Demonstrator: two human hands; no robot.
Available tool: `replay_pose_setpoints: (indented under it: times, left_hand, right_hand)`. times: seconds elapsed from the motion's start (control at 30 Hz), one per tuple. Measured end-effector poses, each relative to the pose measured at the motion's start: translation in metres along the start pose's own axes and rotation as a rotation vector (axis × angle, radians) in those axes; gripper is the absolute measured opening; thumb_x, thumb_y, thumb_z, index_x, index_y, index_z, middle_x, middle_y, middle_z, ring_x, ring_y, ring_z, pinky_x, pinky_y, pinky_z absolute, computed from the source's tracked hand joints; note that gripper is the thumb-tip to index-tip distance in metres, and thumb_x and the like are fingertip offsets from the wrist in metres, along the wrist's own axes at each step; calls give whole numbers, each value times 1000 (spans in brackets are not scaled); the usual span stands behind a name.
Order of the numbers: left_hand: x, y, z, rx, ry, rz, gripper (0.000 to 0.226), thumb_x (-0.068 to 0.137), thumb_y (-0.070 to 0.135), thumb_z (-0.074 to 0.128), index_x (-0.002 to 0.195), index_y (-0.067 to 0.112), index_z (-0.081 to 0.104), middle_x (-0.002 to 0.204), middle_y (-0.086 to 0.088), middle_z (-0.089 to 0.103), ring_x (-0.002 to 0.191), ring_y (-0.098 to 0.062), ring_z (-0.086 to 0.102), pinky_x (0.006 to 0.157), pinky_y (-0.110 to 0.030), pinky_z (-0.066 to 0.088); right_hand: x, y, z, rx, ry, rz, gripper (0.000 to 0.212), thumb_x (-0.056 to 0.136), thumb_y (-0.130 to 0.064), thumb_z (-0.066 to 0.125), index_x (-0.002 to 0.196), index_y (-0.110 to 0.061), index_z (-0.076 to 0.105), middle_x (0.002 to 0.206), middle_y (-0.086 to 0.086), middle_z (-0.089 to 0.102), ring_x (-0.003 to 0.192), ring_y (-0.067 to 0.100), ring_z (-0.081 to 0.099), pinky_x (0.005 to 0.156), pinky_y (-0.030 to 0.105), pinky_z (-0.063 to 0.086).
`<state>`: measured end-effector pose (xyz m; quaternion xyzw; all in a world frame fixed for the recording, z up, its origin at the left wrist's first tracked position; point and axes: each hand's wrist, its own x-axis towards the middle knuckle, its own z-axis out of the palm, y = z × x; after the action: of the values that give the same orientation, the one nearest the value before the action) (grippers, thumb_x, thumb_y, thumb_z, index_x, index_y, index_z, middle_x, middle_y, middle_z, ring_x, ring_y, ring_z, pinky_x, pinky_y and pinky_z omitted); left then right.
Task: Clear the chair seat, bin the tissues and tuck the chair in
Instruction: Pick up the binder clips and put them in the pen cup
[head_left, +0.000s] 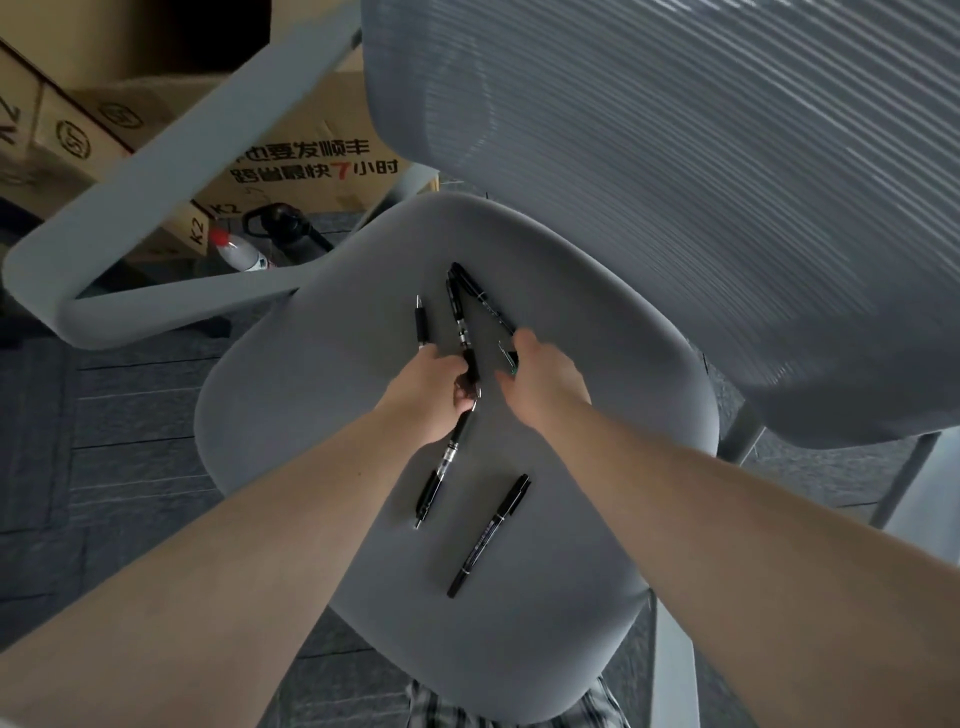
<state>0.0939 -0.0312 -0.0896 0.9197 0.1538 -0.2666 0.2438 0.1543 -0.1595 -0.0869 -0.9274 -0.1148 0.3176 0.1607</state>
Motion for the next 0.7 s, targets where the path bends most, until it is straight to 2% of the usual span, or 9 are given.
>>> replay_pose_setpoints:
  times: [0.1, 0.2, 0.33, 0.43, 0.57, 0.7]
  left_hand:
    - [4, 3, 3, 15, -10, -44, 38, 90, 19, 58, 128, 13, 52, 124, -12, 46, 108, -33, 56, 88, -36, 46]
    - [6, 9, 7, 30, -7, -112, 31, 86, 8, 56, 117, 8, 55, 120, -13, 48, 106, -37, 55, 81, -36, 45]
    - [3, 13, 16, 59, -41, -146, 24, 85, 0, 49, 107, 6, 56, 114, -12, 51, 107, -35, 55, 79, -35, 44]
    - [1, 13, 14, 47, -5, -137, 20, 88, 4, 50, 106, 6, 59, 114, -11, 53, 105, -33, 56, 74, -32, 40]
    - [-6, 12, -3, -38, 17, -172, 18, 91, 14, 54, 105, 8, 62, 114, -12, 59, 99, -31, 58, 73, -31, 41]
    - [-27, 10, -36, -96, 51, -208, 19, 93, 17, 52, 105, 7, 62, 109, -10, 63, 101, -32, 60, 74, -33, 45]
  right_hand:
    - [2, 1, 2, -28, -13, 1, 26, 98, -19, 47, 122, -9, 43, 116, 17, 55, 108, 38, 53, 68, 35, 39]
    - [2, 2, 3, -23, 1, 6, 24, 97, -15, 45, 119, -7, 44, 117, 17, 55, 108, 38, 53, 69, 34, 36]
    - [-4, 2, -1, -7, 4, 13, 21, 97, -15, 43, 116, -6, 45, 116, 18, 55, 109, 38, 53, 70, 34, 37]
    - [-8, 1, -9, -1, 6, 4, 22, 97, -14, 41, 116, -4, 45, 119, 18, 54, 111, 38, 51, 72, 34, 35]
    - [-17, -5, -24, 6, 13, -3, 23, 97, -15, 40, 114, -1, 47, 118, 19, 55, 109, 39, 51, 72, 34, 34]
    - [-30, -21, -48, -30, 4, -32, 16, 96, -16, 42, 104, -4, 49, 116, 21, 56, 109, 39, 53, 72, 35, 36]
